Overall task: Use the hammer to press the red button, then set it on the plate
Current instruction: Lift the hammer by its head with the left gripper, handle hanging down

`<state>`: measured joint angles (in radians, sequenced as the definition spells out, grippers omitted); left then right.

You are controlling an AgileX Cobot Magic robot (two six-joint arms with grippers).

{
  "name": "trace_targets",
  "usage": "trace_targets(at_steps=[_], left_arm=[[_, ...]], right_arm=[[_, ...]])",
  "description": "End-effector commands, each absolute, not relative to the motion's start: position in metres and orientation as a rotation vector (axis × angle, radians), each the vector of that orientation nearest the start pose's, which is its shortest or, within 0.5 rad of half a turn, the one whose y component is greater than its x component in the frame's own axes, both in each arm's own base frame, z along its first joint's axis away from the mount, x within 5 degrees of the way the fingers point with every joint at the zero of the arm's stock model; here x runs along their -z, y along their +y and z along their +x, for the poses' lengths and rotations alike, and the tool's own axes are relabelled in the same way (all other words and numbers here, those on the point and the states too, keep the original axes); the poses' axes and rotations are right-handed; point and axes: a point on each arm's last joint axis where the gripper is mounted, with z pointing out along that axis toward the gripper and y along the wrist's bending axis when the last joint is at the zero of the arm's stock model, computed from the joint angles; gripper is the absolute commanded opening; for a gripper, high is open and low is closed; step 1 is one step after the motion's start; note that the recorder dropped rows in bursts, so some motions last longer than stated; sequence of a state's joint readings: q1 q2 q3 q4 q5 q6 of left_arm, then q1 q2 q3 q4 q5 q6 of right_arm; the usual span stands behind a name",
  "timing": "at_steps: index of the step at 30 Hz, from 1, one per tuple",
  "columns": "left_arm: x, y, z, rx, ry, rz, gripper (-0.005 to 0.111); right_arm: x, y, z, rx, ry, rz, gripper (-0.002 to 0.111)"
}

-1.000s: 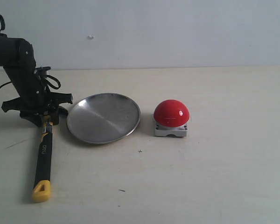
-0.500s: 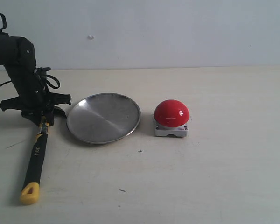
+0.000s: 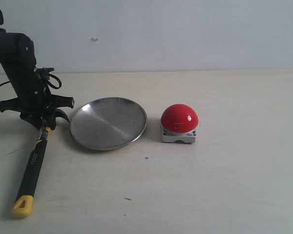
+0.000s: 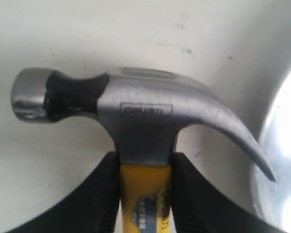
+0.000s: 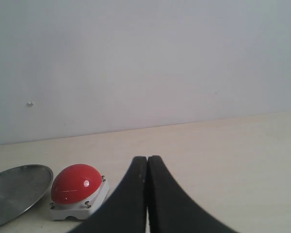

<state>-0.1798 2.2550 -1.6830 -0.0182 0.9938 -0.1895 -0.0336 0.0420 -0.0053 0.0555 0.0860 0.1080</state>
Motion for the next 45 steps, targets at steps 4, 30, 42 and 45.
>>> trace_targets(at_steps=[4, 30, 42, 45], left_arm=[[-0.174, -0.081, 0.434, 0.204, 3.015, 0.038, 0.000], [-0.255, -0.102, 0.407, 1.029, 2.738, 0.363, 0.000], [-0.244, -0.121, 0.398, 1.446, 2.459, 0.403, 0.000], [-0.242, -0.123, 0.396, 1.490, 2.406, 0.408, 0.000]], right_arm=[[-0.204, -0.002, 0.059, -0.096, 1.590, 0.150, 0.000], [-0.204, -0.002, 0.059, -0.098, 1.590, 0.151, 0.000], [-0.204, -0.002, 0.059, -0.096, 1.590, 0.150, 0.000], [-0.204, -0.002, 0.059, -0.096, 1.590, 0.150, 0.000]])
